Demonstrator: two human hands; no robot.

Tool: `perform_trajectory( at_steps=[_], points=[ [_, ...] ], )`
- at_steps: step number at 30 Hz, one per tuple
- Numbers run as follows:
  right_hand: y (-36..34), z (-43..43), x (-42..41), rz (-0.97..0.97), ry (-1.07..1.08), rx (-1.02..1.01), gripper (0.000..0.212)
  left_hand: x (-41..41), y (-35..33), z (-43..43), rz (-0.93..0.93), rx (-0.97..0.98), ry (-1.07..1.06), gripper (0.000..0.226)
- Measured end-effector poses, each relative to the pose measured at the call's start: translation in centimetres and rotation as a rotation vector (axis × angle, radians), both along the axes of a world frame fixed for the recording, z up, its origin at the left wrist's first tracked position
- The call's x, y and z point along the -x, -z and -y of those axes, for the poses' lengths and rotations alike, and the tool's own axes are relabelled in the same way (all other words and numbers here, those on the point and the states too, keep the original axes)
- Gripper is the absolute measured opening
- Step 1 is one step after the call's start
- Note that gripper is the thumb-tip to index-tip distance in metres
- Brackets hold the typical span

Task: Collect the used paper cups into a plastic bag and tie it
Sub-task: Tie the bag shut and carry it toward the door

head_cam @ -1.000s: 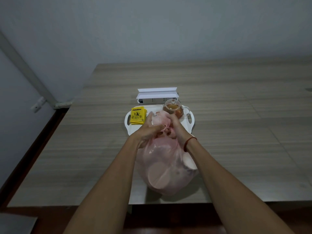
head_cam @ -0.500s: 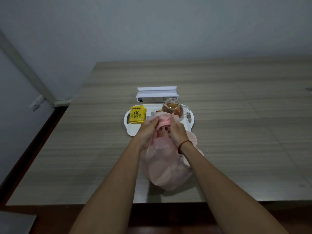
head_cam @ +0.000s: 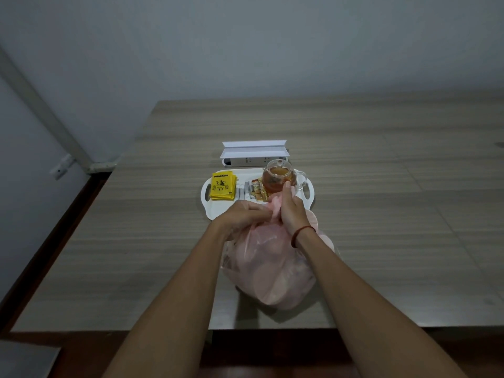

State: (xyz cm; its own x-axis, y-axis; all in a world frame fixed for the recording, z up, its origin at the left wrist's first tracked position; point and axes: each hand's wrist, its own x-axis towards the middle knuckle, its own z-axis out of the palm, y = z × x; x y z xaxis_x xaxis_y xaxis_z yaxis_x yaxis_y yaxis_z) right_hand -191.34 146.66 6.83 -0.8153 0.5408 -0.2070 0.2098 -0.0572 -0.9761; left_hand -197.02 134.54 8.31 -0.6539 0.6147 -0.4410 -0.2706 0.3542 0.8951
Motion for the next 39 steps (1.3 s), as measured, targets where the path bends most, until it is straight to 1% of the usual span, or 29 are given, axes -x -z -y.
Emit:
perform_trajectory(
  at_steps=[1, 2, 4, 5, 6, 9, 10, 12, 13, 15, 16, 19, 20, 21, 24, 25, 26, 28, 29, 31, 33, 35, 36, 39],
  points=[
    [0.1, -0.1, 0.0, -0.004, -0.004, -0.018, 0.070, 0.1, 0.2, -0.1, -0.053, 0.021, -0.035, 0.011],
    [0.2, -0.3, 0.1, -0.005, -0.005, -0.034, 0.067, 0.0, 0.1, -0.2, -0.095, 0.041, -0.074, 0.012],
    [0.0, -0.3, 0.0, 0.002, -0.015, -0.035, 0.063, -0.1, -0.1, -0.4, -0.121, 0.084, -0.132, 0.041],
    [-0.1, -0.3, -0.1, 0.001, -0.029, -0.048, 0.063, -0.2, -0.3, -0.6, -0.126, 0.101, -0.142, 0.049],
    [-0.1, -0.4, -0.3, -0.001, -0.050, -0.072, 0.064, -0.2, -0.5, -0.8, -0.142, 0.115, -0.130, 0.048],
    [-0.1, 0.2, -0.3, -0.033, -0.084, -0.126, 0.064, -0.3, -0.9, -1.5, -0.254, 0.212, -0.070, 0.020],
    [0.1, 0.5, -0.2, -0.060, -0.085, -0.140, 0.063, -0.3, -1.0, -1.8, -0.299, 0.252, -0.063, 0.015],
    [0.4, 1.1, 0.2, -0.064, -0.079, -0.162, 0.066, -0.3, -0.8, -2.1, -0.380, 0.282, -0.095, 0.022],
    [0.4, 1.2, 0.2, -0.058, -0.069, -0.159, 0.064, -0.4, -0.9, -2.2, -0.394, 0.257, -0.115, 0.025],
    [0.3, 1.2, -0.1, -0.061, -0.036, -0.132, 0.054, -0.7, -1.5, -2.1, -0.348, 0.155, -0.141, 0.029],
    [0.2, 1.1, -0.2, -0.060, -0.019, -0.145, 0.052, -0.7, -1.9, -1.9, -0.307, 0.132, -0.123, 0.033],
    [0.3, 0.9, -0.3, -0.061, -0.005, -0.210, 0.055, -0.5, -2.8, -1.4, -0.169, 0.131, 0.016, 0.034],
    [0.4, 0.9, -0.3, -0.064, 0.002, -0.209, 0.055, -0.5, -3.0, -1.2, -0.115, 0.111, 0.033, 0.033],
    [0.5, 0.8, -0.1, -0.061, 0.007, -0.202, 0.055, -0.4, -3.3, -1.1, -0.042, 0.070, 0.023, 0.034],
    [0.7, 0.7, 0.1, -0.049, 0.012, -0.155, 0.055, 0.1, -3.6, -0.5, 0.244, -0.160, -0.057, 0.035],
    [0.6, 0.7, 0.0, -0.058, 0.014, -0.133, 0.053, 0.5, -3.5, -0.4, 0.292, -0.200, -0.092, 0.034],
    [0.6, 0.7, 0.0, -0.069, 0.017, -0.110, 0.052, 0.8, -3.1, -0.2, 0.287, -0.191, -0.118, 0.031],
    [0.9, 0.5, 0.1, -0.083, 0.014, -0.101, 0.053, 1.3, -2.4, -0.1, 0.171, -0.049, -0.077, 0.018],
    [1.0, 0.5, 0.0, -0.077, 0.005, -0.112, 0.055, 1.5, -2.1, -0.1, 0.101, 0.045, -0.013, 0.019],
    [1.4, 0.4, -0.2, -0.047, -0.018, -0.147, 0.059, 1.6, -2.3, -0.1, -0.014, 0.189, 0.108, 0.028],
    [1.7, 0.1, -0.3, -0.028, -0.029, -0.177, 0.062, 1.8, -2.9, -0.1, -0.115, 0.283, 0.162, 0.023],
    [1.6, -0.2, -0.5, -0.016, -0.025, -0.196, 0.056, 1.8, -3.4, -0.3, -0.171, 0.314, 0.108, 0.017],
    [1.5, -0.2, -0.5, -0.006, -0.024, -0.220, 0.052, 2.0, -3.4, -0.3, -0.186, 0.304, 0.058, 0.018],
    [1.8, -1.0, -0.8, 0.051, 0.039, -0.371, 0.049, 3.1, -2.5, 0.6, -0.276, 0.327, -0.067, 0.018]
  ],
)
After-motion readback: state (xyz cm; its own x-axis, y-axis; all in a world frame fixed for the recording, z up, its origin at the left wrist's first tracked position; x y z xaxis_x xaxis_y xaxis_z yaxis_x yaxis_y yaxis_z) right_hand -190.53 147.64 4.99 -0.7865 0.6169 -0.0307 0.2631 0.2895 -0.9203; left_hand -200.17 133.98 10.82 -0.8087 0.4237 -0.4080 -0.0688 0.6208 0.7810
